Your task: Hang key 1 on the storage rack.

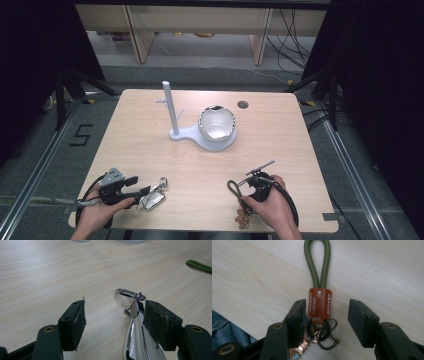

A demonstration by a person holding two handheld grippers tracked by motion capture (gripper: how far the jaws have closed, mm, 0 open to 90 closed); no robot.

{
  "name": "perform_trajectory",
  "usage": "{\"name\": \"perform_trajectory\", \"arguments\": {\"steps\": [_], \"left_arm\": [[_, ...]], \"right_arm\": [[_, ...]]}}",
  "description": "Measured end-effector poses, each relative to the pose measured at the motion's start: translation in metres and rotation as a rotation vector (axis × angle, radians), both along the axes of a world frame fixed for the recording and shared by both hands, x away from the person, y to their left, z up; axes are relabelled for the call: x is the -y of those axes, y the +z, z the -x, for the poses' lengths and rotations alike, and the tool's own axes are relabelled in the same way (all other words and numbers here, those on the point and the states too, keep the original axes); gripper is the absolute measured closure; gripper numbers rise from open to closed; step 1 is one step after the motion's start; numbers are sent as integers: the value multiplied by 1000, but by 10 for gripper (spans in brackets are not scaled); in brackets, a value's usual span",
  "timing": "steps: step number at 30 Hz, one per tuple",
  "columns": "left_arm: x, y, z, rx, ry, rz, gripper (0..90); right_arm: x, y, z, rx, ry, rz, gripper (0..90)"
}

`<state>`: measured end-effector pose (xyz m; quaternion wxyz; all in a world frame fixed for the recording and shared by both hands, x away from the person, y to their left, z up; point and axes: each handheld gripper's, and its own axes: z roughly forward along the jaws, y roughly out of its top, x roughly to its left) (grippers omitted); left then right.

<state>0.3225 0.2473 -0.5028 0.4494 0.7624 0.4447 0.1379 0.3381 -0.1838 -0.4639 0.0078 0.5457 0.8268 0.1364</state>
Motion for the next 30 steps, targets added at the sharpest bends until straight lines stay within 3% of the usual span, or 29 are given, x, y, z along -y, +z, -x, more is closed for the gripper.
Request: {"name": "perform_trajectory", "arguments": {"steps": [2, 10, 15, 20, 29, 30], "left_arm": [[1, 0, -1, 6, 10, -7, 335], [4, 3, 1, 9, -7, -32, 333], [6, 3, 6, 7, -24, -42, 334], [5, 5, 5, 18, -13, -31, 335], [6, 3, 5, 18, -8, -21, 336], [5, 4, 5, 19, -9, -24, 337]], "right_arm": [[-1, 1, -1, -14, 0, -15, 503], [-4, 2, -8, -49, 30, 29, 564], [-14, 3, -15, -96, 50, 68, 585], [-22, 1, -22, -127, 68, 89, 585], [-31, -7, -26, -145, 110, 150, 611], [-30, -8, -28, -137, 154, 147, 616]]}}
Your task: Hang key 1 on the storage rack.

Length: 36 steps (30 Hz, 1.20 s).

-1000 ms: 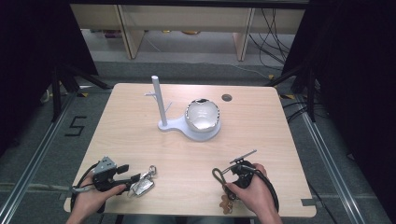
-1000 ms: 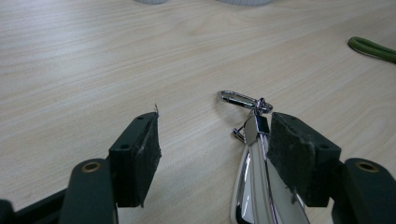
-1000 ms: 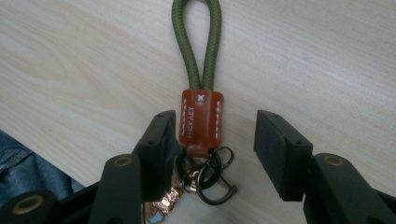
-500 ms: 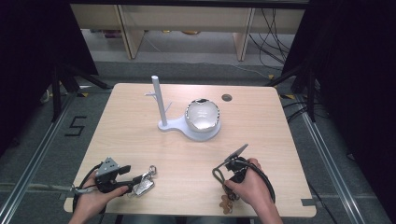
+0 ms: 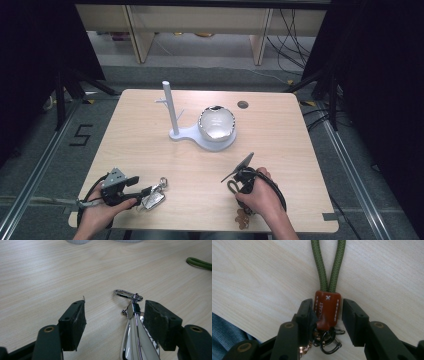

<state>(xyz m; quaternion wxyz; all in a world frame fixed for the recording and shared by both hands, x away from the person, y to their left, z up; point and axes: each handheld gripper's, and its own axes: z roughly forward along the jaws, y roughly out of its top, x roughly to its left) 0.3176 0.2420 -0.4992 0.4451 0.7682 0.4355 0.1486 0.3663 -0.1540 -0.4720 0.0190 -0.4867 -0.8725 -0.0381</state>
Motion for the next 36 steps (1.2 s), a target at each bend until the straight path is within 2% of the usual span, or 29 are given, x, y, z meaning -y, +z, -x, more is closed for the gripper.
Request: {"name": "perform_trajectory", "arguments": {"steps": [1, 2, 5, 7, 9, 11, 14, 16, 18, 19, 20, 21, 22, 25, 26, 29, 30, 32, 33, 34, 35, 36], "left_arm": [[0, 1, 1, -1, 4, -8, 337], [0, 0, 0, 4, 1, -2, 337], [0, 1, 0, 1, -7, -3, 337], [0, 2, 0, 4, 0, 0, 337], [-1, 2, -1, 1, 2, -1, 338], [-1, 2, -1, 7, 8, 2, 341], [-2, 4, 0, 14, 22, 15, 347], [-2, 6, 1, 25, 35, 27, 356], [-2, 7, 1, 31, 34, 35, 360], [-2, 8, 1, 32, 38, 42, 363], [-2, 9, 1, 32, 34, 49, 363], [-1, 10, 1, 33, 45, 62, 366], [-1, 11, 1, 40, 35, 70, 366], [1, 12, 1, 43, 42, 81, 363], [1, 12, 1, 45, 40, 86, 363], [3, 14, 1, 43, 47, 102, 361], [3, 15, 1, 51, 38, 102, 360], [4, 17, 1, 55, 33, 103, 360], [4, 18, 1, 61, 34, 110, 360], [5, 19, 1, 62, 35, 108, 360], [5, 19, 1, 60, 37, 109, 360], [6, 20, 0, 71, 23, 110, 360]], "right_arm": [[-4, 2, 3, -18, -52, 15, 621], [-5, 1, 3, -5, -42, 21, 623], [-7, 0, 4, -2, -30, 31, 630], [-6, -3, 3, 1, -2, 35, 643], [-8, -3, 4, -15, -34, 44, 660], [-9, -3, 5, -6, -19, 50, 670], [-9, -2, 5, -2, -7, 46, 678], [-7, 0, 6, 9, -25, 10, 682], [-5, 0, 6, 19, -19, 4, 683], [-4, 2, 7, 39, -21, -3, 684], [-4, 5, 8, 32, -26, -7, 684], [-2, 7, 9, 45, -35, -17, 684], [-1, 10, 11, 59, -36, -46, 684], [1, 17, 16, 137, -65, -88, 685], [2, 20, 18, 139, -62, -104, 685], [3, 25, 23, 186, -92, -150, 685], [3, 26, 25, 251, -87, -193, 685], [3, 27, 26, 264, -89, -206, 685], [4, 29, 26, 293, -84, -223, 685], [5, 32, 28, 346, -63, -270, 685], [5, 32, 28, 346, -63, -270, 685], [5, 33, 29, 371, -48, -293, 684]]}}
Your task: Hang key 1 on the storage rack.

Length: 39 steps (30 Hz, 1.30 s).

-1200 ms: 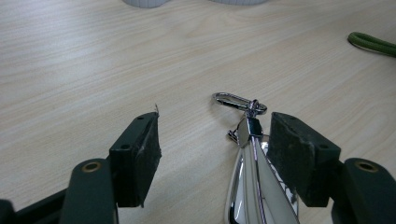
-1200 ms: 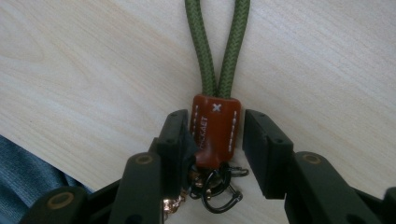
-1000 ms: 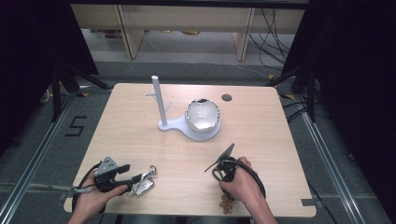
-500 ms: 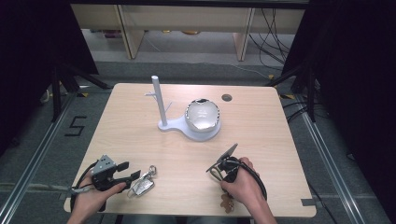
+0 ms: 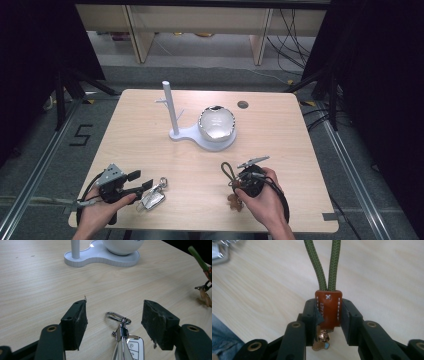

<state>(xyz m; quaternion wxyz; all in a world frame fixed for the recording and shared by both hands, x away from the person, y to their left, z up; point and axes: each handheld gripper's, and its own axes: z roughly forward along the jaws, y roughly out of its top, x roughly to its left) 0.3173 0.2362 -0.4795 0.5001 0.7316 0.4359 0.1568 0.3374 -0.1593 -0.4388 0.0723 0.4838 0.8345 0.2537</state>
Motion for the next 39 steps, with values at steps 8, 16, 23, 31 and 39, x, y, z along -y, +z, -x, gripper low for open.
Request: {"name": "perform_trajectory", "arguments": {"steps": [8, 16, 23, 31, 39], "left_arm": [[5, 8, -2, 15, -6, 6, 357], [14, 15, -5, 32, -27, 26, 360], [28, 26, -10, 69, -77, 57, 408], [59, 40, -18, 72, -196, 114, 460], [87, 50, -26, 65, -254, 140, 562]], "right_arm": [[-3, 5, 4, 152, 26, -94, 684], [-12, 4, 8, 258, 33, -193, 684], [-21, 5, 9, 331, 37, -249, 684], [-36, 6, 10, 370, 52, -316, 684], [-48, 3, 9, 418, 91, -314, 684]]}}
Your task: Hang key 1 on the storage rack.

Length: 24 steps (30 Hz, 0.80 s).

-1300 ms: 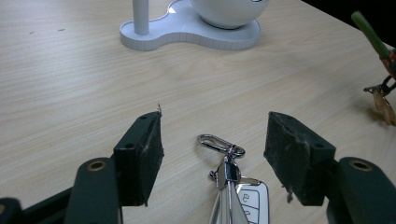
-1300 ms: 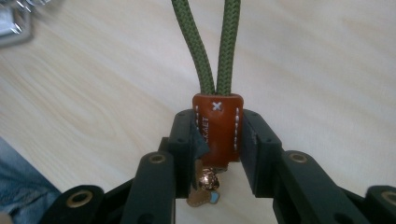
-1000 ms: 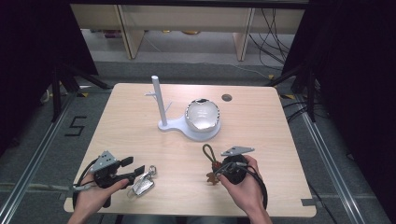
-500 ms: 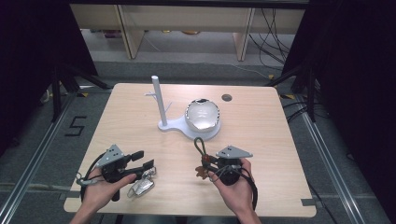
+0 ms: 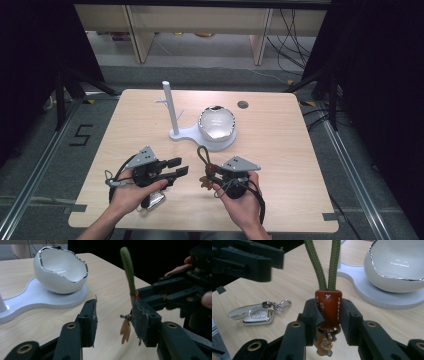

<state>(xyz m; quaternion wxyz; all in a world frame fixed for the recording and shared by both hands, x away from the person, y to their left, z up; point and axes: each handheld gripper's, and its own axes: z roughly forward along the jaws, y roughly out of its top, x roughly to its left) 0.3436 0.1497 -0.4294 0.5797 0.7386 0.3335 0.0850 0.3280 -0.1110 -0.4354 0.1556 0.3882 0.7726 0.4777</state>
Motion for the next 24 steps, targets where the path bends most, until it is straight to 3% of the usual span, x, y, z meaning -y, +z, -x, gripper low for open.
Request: {"name": "perform_trajectory", "arguments": {"steps": [3, 5, 8, 9, 10, 11, 16, 24], "left_arm": [[9, 3, -3, -3, -18, 16, 572], [12, 2, -5, -4, -32, 31, 581], [17, 1, -7, -15, -36, 37, 615], [18, 0, -8, -23, -40, 48, 631], [19, -1, -8, -27, -42, 59, 647], [20, -1, -8, -33, -41, 63, 661], [23, -2, -9, -46, -52, 117, 718], [21, 1, -8, -15, -44, 111, 830]], "right_arm": [[-2, 1, 1, -2, -2, 24, 684], [-5, -1, 1, -10, 6, 9, 685], [-7, -2, 1, 15, 22, 33, 684], [-9, -3, 2, -9, 17, 7, 684], [-9, -3, 3, 12, 17, 31, 685], [-10, -3, 4, -5, 14, 21, 684], [-13, -3, 5, 4, 17, 32, 685], [-18, -4, 8, 19, 28, 31, 685]]}}
